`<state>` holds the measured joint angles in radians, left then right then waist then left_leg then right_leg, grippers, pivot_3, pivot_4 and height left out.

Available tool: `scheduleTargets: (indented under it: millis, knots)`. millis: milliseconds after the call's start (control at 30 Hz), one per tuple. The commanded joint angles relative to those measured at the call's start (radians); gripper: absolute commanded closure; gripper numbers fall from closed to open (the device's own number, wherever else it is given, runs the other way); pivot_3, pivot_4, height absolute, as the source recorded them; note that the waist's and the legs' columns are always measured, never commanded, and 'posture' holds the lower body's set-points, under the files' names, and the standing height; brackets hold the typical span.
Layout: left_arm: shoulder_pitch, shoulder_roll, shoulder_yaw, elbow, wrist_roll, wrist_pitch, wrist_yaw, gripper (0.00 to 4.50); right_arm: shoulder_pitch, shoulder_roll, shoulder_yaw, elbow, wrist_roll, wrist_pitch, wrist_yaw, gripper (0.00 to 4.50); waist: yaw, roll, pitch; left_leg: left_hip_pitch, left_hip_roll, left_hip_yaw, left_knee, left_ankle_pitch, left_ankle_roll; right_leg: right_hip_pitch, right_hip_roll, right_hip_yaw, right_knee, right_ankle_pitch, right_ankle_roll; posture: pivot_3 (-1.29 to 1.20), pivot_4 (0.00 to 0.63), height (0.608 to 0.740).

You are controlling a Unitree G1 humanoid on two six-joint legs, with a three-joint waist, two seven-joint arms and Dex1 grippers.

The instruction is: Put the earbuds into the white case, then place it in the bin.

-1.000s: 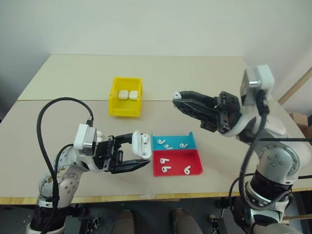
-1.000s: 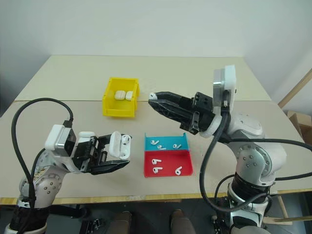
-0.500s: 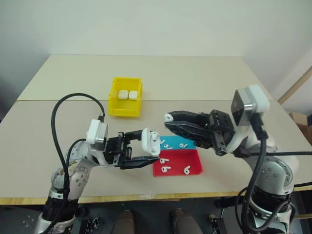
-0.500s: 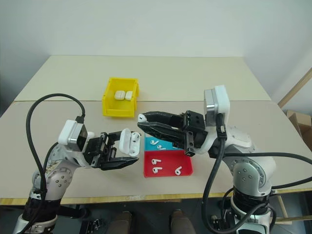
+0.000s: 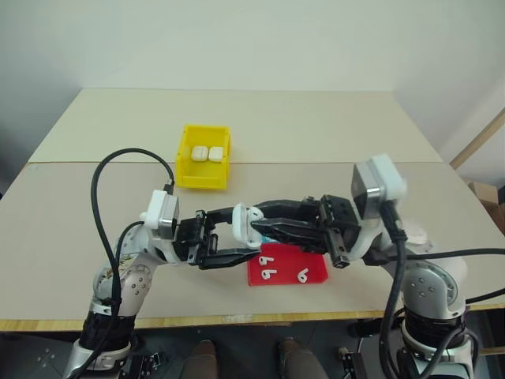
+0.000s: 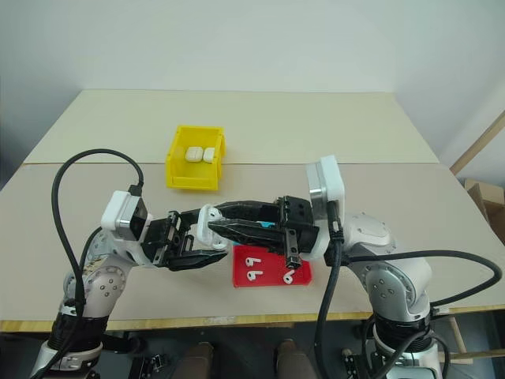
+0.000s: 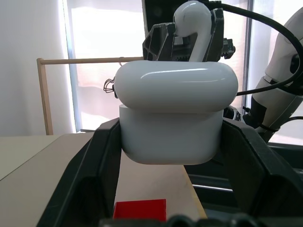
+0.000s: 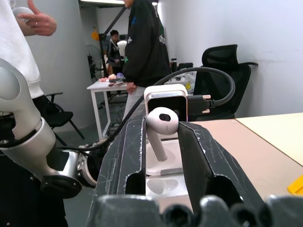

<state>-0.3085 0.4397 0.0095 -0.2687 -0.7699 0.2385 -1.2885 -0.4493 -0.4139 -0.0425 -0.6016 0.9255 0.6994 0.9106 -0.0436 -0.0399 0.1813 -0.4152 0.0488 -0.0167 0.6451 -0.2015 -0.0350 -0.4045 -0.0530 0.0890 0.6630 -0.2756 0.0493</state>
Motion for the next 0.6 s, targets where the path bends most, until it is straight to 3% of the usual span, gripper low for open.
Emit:
scheduleTargets:
  millis: [33,600]
  knots:
    - [-0.008,0.0,0.007,-0.022,-0.008,-0.015,-0.005,1.67,0.01,-0.017,0.016,-0.022,-0.001,-0.034,0.004,3.23,0.0,0.0,0.0,0.0,0.0,0.0,0.0,0.0,0.0,0.0,0.0,0.0,0.0,0.0,0.0,0.0,0.15,0.74]
    - [-0.003,0.0,0.012,-0.03,-0.012,-0.02,-0.008,1.67,0.011,-0.068,0.051,-0.026,-0.002,-0.034,-0.007,3.23,0.0,0.0,0.0,0.0,0.0,0.0,0.0,0.0,0.0,0.0,0.0,0.0,0.0,0.0,0.0,0.0,0.15,0.74]
